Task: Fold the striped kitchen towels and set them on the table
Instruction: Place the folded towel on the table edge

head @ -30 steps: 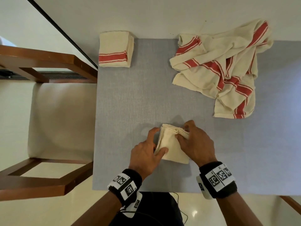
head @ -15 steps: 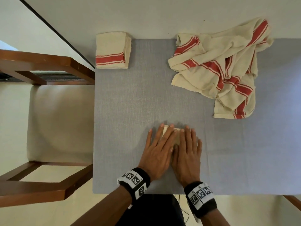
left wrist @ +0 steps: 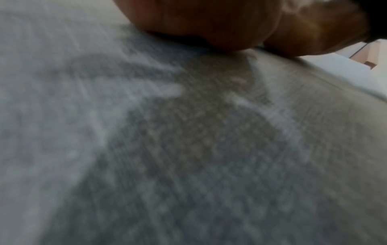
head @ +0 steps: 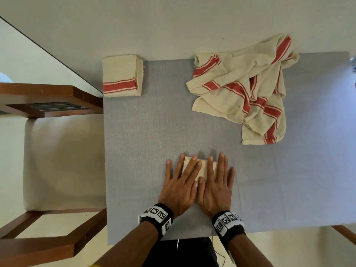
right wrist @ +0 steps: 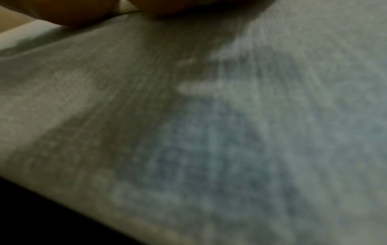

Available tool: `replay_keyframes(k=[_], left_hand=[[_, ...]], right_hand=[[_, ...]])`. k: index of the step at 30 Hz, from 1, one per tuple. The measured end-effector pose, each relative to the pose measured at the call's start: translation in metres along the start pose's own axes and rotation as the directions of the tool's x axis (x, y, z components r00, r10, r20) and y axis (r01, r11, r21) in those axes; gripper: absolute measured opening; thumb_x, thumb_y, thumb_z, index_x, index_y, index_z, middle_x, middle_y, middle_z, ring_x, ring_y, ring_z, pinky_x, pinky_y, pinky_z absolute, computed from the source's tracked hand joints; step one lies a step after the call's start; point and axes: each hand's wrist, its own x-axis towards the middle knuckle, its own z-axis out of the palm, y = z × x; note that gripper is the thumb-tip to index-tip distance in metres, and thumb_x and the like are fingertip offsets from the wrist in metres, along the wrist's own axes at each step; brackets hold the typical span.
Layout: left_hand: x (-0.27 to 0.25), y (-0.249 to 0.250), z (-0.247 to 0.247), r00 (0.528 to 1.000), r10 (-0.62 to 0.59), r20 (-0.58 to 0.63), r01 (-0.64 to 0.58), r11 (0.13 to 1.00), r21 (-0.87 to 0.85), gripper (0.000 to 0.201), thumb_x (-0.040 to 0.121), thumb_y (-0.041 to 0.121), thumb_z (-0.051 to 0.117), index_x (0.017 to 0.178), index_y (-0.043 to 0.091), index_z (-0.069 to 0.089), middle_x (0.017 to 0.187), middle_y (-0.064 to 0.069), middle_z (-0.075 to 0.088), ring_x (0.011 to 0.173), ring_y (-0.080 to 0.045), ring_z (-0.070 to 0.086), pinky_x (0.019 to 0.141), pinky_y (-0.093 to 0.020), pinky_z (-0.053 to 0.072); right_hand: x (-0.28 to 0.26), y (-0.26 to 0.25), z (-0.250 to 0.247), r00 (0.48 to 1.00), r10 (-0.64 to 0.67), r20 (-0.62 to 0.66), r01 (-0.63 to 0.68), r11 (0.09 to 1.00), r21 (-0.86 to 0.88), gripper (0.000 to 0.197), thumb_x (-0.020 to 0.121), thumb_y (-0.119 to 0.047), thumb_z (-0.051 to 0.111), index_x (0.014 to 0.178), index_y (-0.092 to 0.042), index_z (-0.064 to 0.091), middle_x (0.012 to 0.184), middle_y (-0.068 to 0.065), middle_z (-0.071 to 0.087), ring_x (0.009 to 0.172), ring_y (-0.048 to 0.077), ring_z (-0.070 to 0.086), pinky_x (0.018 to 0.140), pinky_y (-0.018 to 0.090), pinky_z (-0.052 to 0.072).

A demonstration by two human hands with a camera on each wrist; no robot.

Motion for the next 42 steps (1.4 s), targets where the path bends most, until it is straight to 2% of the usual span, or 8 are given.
replay_keyframes(k=[6,13,18,21,25,28,35,42], left_hand=[[0.006,0.0,-0.006,0.996,-0.002,0.089,0.0,1.0,0.016,0.064,0.109,0.036,0.032,0.165,0.016,0.009,0.174,-0.005,0.0,0.16,-0.036,-0.001,0.121,-0.071,0.011],[-0.005,-0.013,-0.043,0.989,0.04,0.145,-0.024,0.994,-0.111,0.068,0.106,0.046,0.041,0.165,0.026,0.014,0.173,0.001,0.012,0.158,-0.028,0.014,0.127,-0.054,0.013],[0.019,-0.009,-0.067,0.987,-0.011,0.162,0.036,0.988,-0.151,0.056,0.101,0.047,0.051,0.151,0.025,0.04,0.152,0.0,0.046,0.138,-0.026,0.039,0.112,-0.046,0.038],[0.036,-0.002,-0.072,0.982,-0.051,0.181,0.071,0.992,-0.107,0.05,0.098,0.042,0.059,0.144,0.025,0.046,0.143,0.0,0.05,0.128,-0.025,0.043,0.101,-0.041,0.044],[0.043,0.005,-0.07,0.963,-0.089,0.256,0.107,0.993,-0.055,0.056,0.096,0.039,0.066,0.145,0.023,0.043,0.144,-0.004,0.045,0.127,-0.028,0.044,0.103,-0.043,0.045],[0.039,0.008,-0.067,0.935,-0.141,0.325,0.18,0.979,-0.092,0.06,0.093,0.041,0.07,0.143,0.022,0.044,0.142,-0.007,0.045,0.127,-0.028,0.047,0.103,-0.043,0.048],[-0.001,0.015,-0.057,0.88,-0.23,0.415,0.357,0.897,-0.261,0.059,0.095,0.05,0.064,0.141,0.018,0.047,0.138,-0.007,0.054,0.122,-0.026,0.057,0.102,-0.039,0.049],[-0.047,0.04,-0.047,0.842,-0.262,0.472,0.475,0.775,-0.417,0.056,0.098,0.059,0.056,0.137,0.018,0.053,0.127,-0.004,0.07,0.111,-0.021,0.067,0.096,-0.036,0.054]], right_hand=[[0.007,-0.001,-0.007,0.996,0.058,0.063,-0.057,0.998,-0.008,0.075,0.101,-0.046,0.032,0.163,-0.007,0.021,0.171,0.021,0.012,0.16,0.036,0.008,0.126,0.063,0.012],[0.01,0.009,-0.05,0.973,0.206,0.104,-0.228,0.926,0.3,0.079,0.1,-0.044,0.06,0.161,-0.009,0.023,0.152,0.016,0.045,0.137,0.03,0.044,0.115,0.046,0.04],[-0.011,-0.009,-0.075,0.785,0.516,0.343,-0.619,0.623,0.479,0.056,0.095,-0.041,0.07,0.14,-0.014,0.052,0.128,0.01,0.068,0.105,0.021,0.065,0.093,0.035,0.052],[-0.027,-0.013,-0.064,0.671,0.604,0.43,-0.727,0.422,0.542,0.052,0.087,-0.039,0.08,0.127,-0.016,0.057,0.123,0.009,0.068,0.106,0.023,0.067,0.095,0.048,0.058],[-0.044,-0.023,-0.056,0.418,0.605,0.677,-0.786,-0.132,0.604,0.042,0.086,-0.026,0.083,0.114,-0.006,0.059,0.103,0.016,0.065,0.086,0.027,0.067,0.078,0.043,0.062],[-0.054,-0.036,-0.061,0.356,0.449,0.82,-0.735,-0.406,0.542,0.035,0.089,-0.017,0.08,0.112,0.002,0.063,0.107,0.024,0.069,0.1,0.037,0.07,0.089,0.047,0.059],[-0.077,-0.03,-0.061,0.421,0.467,0.778,-0.687,-0.396,0.609,0.037,0.082,-0.01,0.085,0.113,-0.001,0.067,0.109,0.02,0.072,0.098,0.035,0.069,0.09,0.049,0.058],[-0.102,-0.02,-0.078,0.595,0.614,0.519,-0.626,-0.053,0.778,0.05,0.083,-0.006,0.084,0.124,-0.007,0.055,0.117,0.015,0.065,0.101,0.029,0.069,0.069,0.035,0.063]])
